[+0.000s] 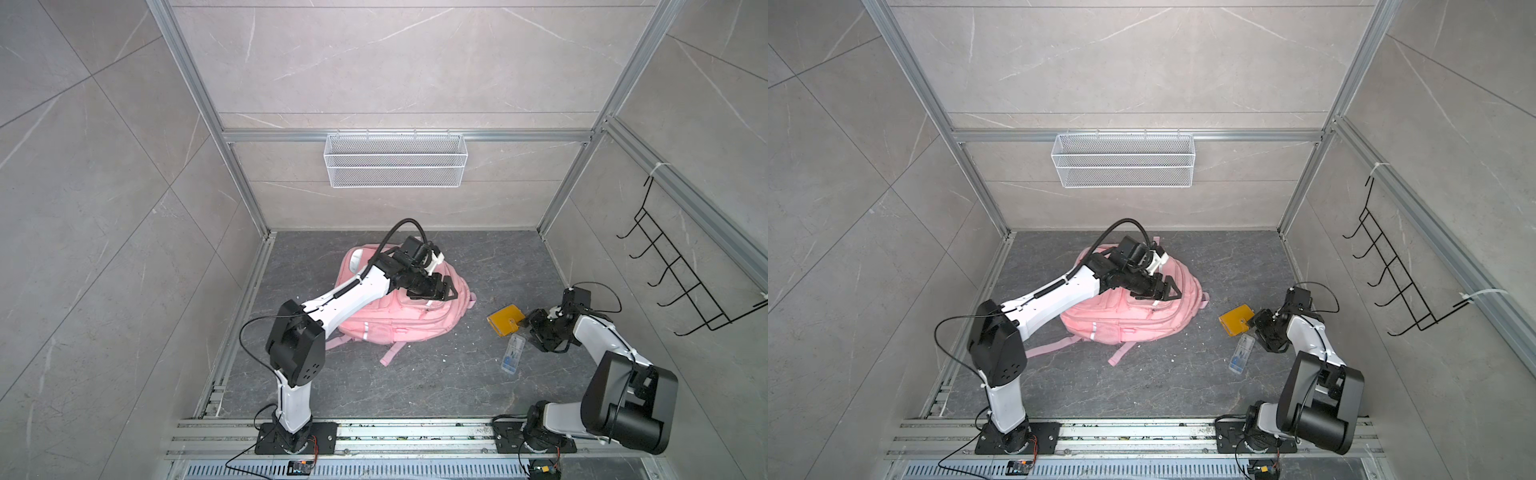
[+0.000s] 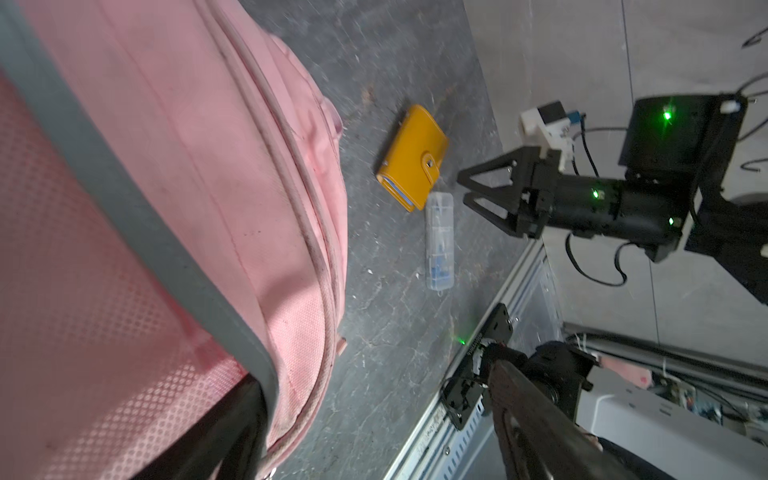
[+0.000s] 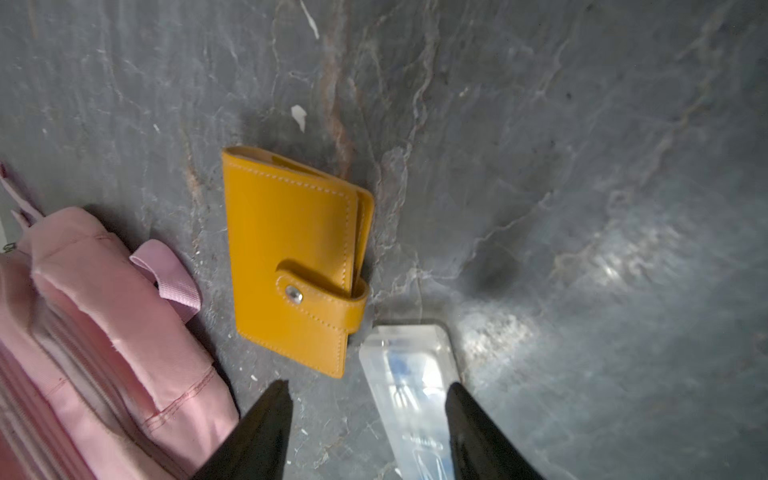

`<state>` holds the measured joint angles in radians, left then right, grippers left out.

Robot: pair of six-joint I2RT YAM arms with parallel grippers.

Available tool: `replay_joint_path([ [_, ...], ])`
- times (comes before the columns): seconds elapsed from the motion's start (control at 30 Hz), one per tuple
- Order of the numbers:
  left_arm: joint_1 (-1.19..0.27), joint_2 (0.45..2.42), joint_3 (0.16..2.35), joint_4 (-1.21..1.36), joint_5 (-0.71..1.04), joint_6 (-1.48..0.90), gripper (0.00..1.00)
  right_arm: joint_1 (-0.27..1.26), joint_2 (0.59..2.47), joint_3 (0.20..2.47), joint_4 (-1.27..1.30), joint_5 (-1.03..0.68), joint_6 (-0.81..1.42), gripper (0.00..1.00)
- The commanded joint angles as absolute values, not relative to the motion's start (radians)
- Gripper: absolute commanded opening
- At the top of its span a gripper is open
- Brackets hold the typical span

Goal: Pack the student bag

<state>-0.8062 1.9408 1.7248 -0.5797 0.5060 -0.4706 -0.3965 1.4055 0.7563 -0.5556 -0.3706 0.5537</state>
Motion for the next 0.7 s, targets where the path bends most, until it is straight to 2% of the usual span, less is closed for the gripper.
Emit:
replay_joint_path([
  [0.0, -0.859, 2.015, 1.832, -0.622, 0.626, -0.405, 0.83, -0.4, 1.467, 0.758, -0.488, -0.36, 0.533, 0.6],
  [0.17, -0.885, 2.102, 1.958, -0.726, 0.54, -0.359, 0.83, -0.401, 1.518, 0.762, -0.45, -0.38, 0.513, 0.58],
  [0.27, -0.873, 2.106, 1.937, -0.736, 0.466, -0.385, 0.83, -0.4, 1.531, 0.771, -0.453, -0.366, 0.488, 0.57],
  [0.5, -0.788, 2.008, 1.691, -0.59, 0.455, -0.495, 0.83, -0.4, 1.575, 0.774, -0.421, -0.364, 0.484, 0.54],
  [0.67, -0.714, 1.898, 1.475, -0.492, 0.457, -0.552, 0.82, -0.4, 1.599, 0.779, -0.395, -0.376, 0.494, 0.48],
])
